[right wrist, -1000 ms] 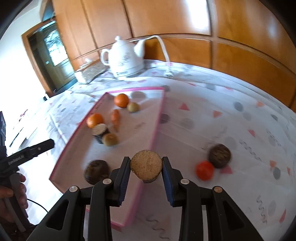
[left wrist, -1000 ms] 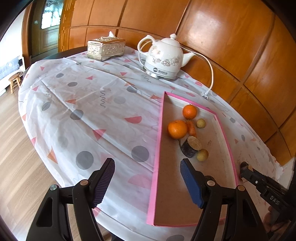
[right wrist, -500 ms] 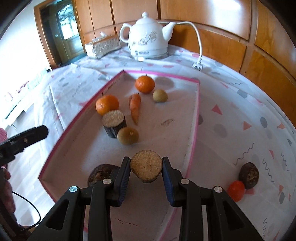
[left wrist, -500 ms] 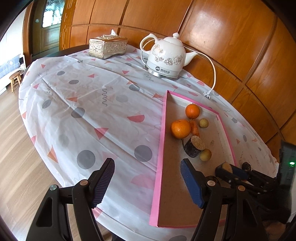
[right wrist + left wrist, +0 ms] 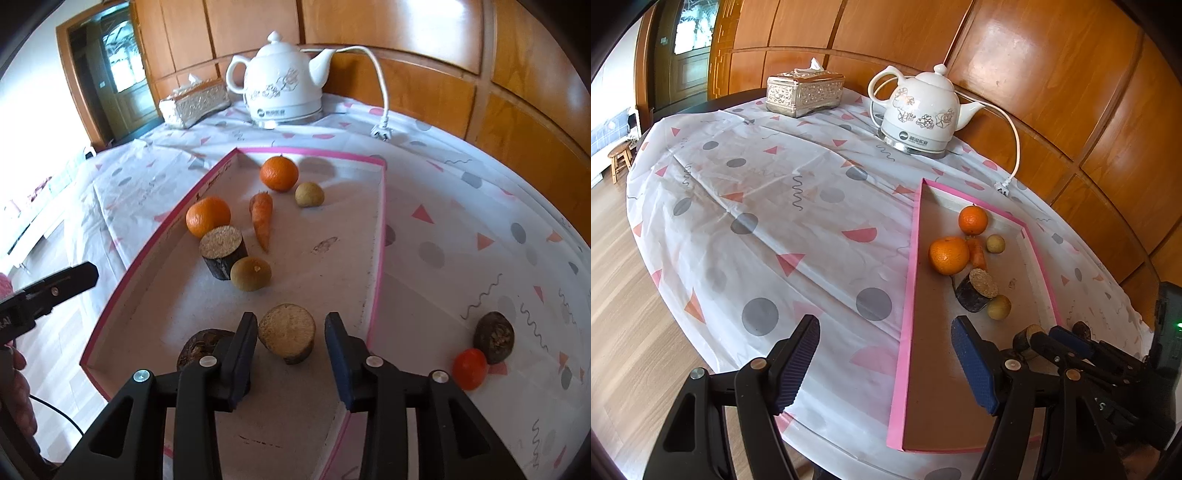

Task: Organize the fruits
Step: 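Carry the cylinder into the pink tray and open the right tool, then move the left tool toward the red tomato beside the tray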

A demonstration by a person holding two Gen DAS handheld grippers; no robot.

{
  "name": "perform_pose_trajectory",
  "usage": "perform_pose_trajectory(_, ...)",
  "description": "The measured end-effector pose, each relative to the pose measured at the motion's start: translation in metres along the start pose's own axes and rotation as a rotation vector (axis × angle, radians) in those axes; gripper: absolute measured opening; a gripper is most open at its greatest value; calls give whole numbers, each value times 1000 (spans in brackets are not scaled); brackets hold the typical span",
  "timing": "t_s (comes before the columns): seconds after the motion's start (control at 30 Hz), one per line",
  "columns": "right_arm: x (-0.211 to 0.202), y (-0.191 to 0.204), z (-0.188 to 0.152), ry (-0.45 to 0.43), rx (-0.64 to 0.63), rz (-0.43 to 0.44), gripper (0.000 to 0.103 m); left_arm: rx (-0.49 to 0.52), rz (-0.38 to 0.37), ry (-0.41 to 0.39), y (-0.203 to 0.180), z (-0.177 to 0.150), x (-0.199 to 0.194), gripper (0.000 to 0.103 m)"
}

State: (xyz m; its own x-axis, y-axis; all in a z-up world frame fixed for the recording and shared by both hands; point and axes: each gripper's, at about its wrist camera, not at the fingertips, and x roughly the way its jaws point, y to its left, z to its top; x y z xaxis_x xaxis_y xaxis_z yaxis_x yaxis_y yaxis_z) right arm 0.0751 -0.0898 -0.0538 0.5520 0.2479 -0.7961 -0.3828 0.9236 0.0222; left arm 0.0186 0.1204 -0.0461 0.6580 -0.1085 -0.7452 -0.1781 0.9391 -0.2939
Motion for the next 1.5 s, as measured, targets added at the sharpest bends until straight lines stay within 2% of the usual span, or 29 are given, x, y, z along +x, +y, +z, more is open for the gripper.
perform_pose_trajectory(0.6, -47, -26, -20, -142, 101, -119, 39, 54, -18, -7, -16, -3, -8, 74)
perform_pose_trajectory(0.83, -55, -43, -36, -151, 154, -164, 39, 85, -27, -3, -23, -5, -8, 74)
perform_pose_trajectory(1.17, -68, -86, -63, -151, 293, -240, 39, 113, -37, 9, -32, -7, -7, 74)
perform_pose_trajectory(1.5, -81, -131, -93, -147, 413, -339, 39, 193, -65, 16, -54, -9, -7, 74)
